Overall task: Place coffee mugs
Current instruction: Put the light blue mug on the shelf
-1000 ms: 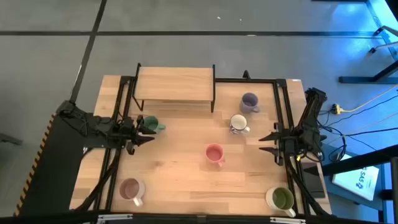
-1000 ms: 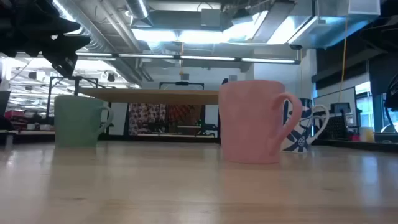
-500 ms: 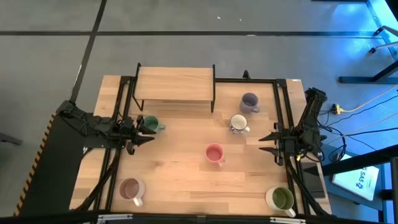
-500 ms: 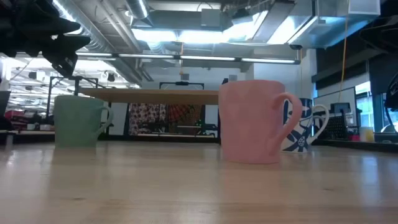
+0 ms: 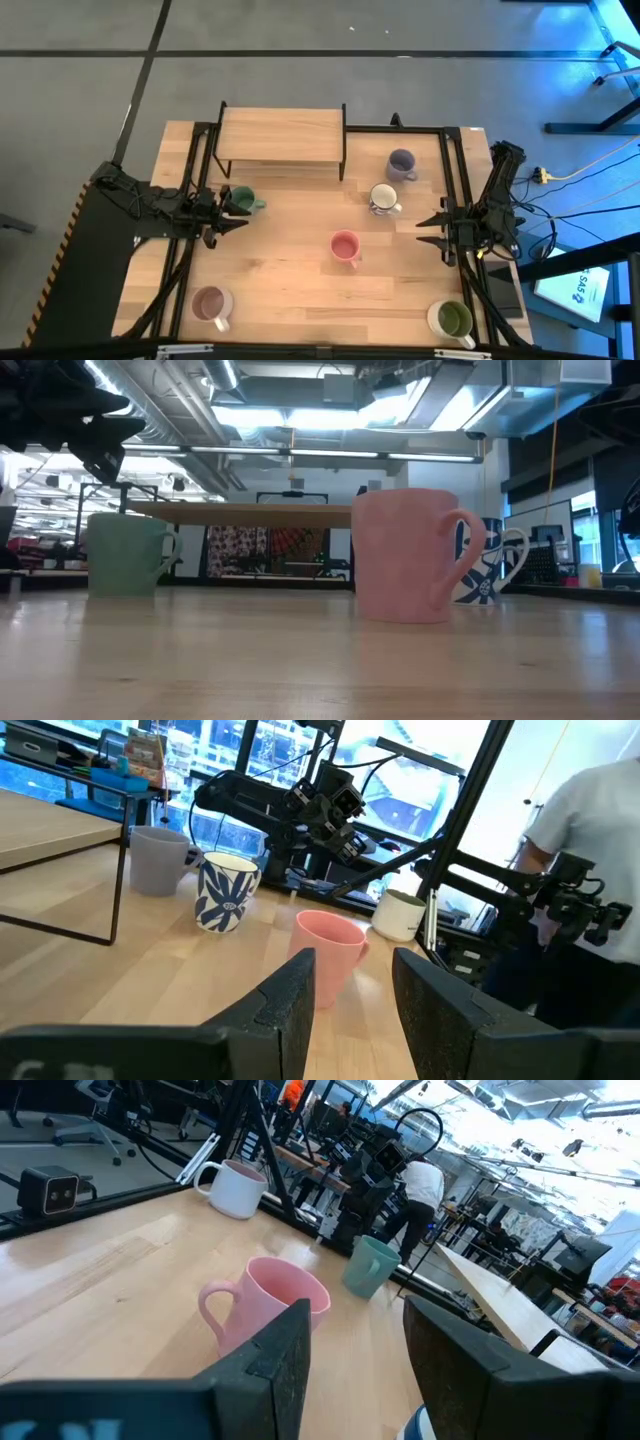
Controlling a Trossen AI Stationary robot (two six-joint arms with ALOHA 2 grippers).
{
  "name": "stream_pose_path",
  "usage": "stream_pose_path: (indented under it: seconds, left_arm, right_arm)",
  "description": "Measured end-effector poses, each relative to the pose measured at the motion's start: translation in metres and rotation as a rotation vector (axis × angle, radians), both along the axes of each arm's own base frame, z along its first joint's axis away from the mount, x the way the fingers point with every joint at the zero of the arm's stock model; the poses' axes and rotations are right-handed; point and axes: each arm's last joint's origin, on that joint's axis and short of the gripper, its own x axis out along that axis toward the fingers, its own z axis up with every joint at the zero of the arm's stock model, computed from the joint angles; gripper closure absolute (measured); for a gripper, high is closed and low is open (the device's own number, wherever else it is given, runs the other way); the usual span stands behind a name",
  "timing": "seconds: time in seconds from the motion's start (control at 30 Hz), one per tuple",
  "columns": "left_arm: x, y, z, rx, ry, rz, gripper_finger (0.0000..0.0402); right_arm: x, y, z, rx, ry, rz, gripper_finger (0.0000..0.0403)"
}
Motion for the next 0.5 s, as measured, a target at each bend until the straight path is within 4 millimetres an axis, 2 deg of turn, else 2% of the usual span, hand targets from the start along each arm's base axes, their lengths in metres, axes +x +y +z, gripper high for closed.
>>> stream_pose_path:
  seconds: [0.13, 0.2, 0.43, 0.5]
  left_arm:
    - [0.0000, 0.0000, 0.0001, 0.000, -0.001, 0.000, 0.0272]
    - [0.0000, 0.0000, 0.0001, 0.000, -0.001, 0.000, 0.0272]
    - [0.0000, 0.0000, 0.0001, 0.000, 0.000, 0.000, 0.0273]
    - [0.0000, 0.0000, 0.0000, 0.000, 0.000, 0.000, 0.0273]
  right_arm:
    - [0.0002, -0.0022, -0.0006, -0.170, -0.009, -0.074, 0.0251]
    - [0.0002, -0.0023, -0.0006, -0.203, -0.011, -0.076, 0.0251]
    - [0.0001, 0.0002, 0.0023, -0.163, -0.039, 0.001, 0.0251]
    - [0.0001, 0.0001, 0.0041, -0.086, -0.043, 0.000, 0.0251]
